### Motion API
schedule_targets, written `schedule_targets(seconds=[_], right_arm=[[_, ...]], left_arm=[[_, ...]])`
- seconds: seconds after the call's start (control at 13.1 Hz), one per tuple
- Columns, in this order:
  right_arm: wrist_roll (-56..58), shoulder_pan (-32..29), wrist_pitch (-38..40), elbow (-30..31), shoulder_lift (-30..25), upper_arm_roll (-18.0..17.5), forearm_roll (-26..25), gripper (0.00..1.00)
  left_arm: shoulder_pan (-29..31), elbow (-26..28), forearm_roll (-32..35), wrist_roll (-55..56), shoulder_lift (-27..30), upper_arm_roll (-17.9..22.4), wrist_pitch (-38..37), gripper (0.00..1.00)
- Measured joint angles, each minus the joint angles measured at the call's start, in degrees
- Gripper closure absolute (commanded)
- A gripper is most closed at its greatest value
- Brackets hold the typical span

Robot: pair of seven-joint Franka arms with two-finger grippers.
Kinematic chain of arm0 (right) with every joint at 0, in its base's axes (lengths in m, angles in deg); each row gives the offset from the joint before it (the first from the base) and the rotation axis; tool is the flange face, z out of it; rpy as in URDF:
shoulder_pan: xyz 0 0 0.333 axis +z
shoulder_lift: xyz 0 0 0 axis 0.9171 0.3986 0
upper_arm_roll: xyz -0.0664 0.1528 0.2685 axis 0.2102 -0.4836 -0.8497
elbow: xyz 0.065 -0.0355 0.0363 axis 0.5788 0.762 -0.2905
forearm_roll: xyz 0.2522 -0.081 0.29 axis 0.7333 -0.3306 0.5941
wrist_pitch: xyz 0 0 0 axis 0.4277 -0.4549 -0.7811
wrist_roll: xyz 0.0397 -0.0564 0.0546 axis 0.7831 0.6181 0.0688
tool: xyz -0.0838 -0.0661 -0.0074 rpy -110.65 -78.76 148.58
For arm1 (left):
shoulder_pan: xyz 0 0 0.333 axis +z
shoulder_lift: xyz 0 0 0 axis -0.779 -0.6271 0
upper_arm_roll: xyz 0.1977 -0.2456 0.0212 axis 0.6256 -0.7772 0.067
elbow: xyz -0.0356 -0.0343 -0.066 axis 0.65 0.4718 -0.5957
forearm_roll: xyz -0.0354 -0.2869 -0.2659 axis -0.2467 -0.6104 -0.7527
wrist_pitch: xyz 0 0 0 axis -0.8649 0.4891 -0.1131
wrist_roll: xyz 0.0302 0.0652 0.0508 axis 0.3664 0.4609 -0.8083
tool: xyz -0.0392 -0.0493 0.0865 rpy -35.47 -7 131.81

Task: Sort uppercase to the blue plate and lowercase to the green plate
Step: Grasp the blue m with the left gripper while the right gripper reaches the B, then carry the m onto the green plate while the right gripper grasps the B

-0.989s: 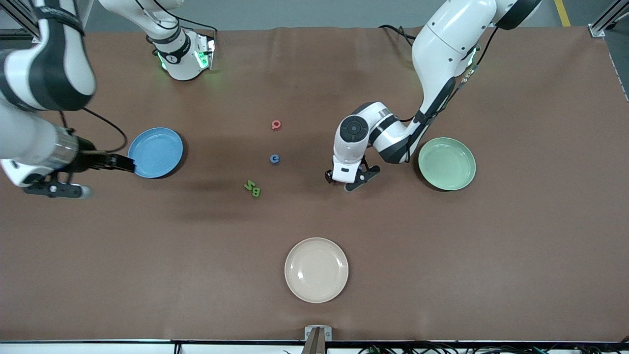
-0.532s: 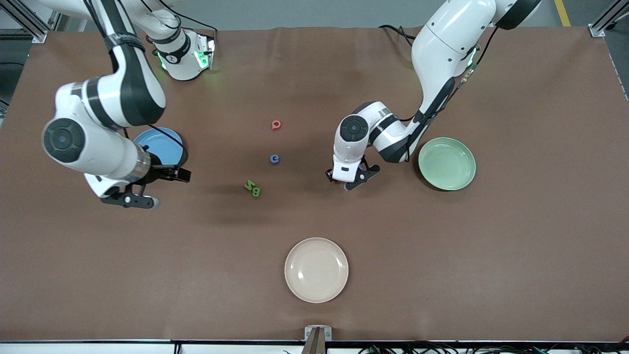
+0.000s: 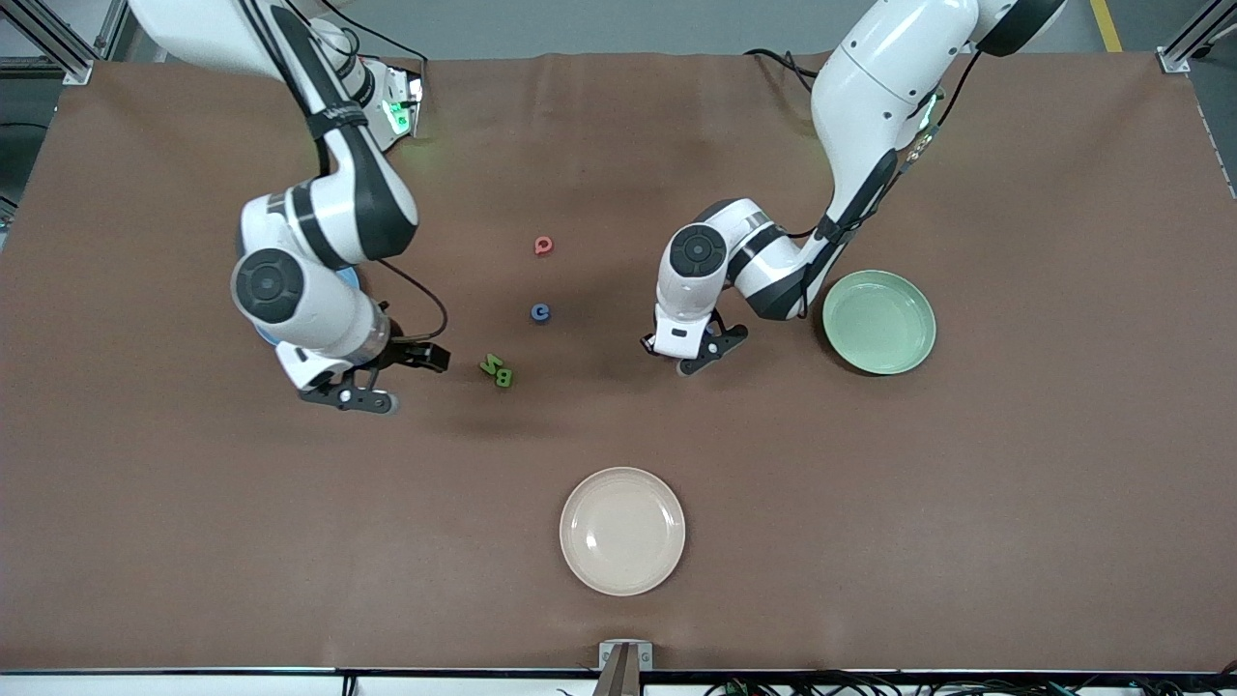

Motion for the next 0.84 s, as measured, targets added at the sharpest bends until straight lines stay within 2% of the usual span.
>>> schedule_targets(seconds=[0.23,0.53,0.68,0.84], right_arm=[[-1.7,2.5,-1.8,0.2,0.6,0.0,0.0,0.00],[-4.8,5.7,-5.2,0.5,2.8,0.0,0.0,0.00],[-4.9,7.0,-7.4,0.5,3.9,0.0,0.0,0.00],[-6.5,8.4,-9.5,0.5,5.5,0.1,0.0,0.05]], left_arm=[[1.0,0.0,0.0,0.0,2.9,0.0,-0.9,0.74],[4.6,2.1,-0.2,-5.5,10.6,-1.1,-8.8,0.74],[9.8,6.3,-0.6,-12.4,14.7,-3.7,-10.0,0.74],[18.5,11.8,-0.7,-21.4,18.2,-8.2,-10.1,0.74]])
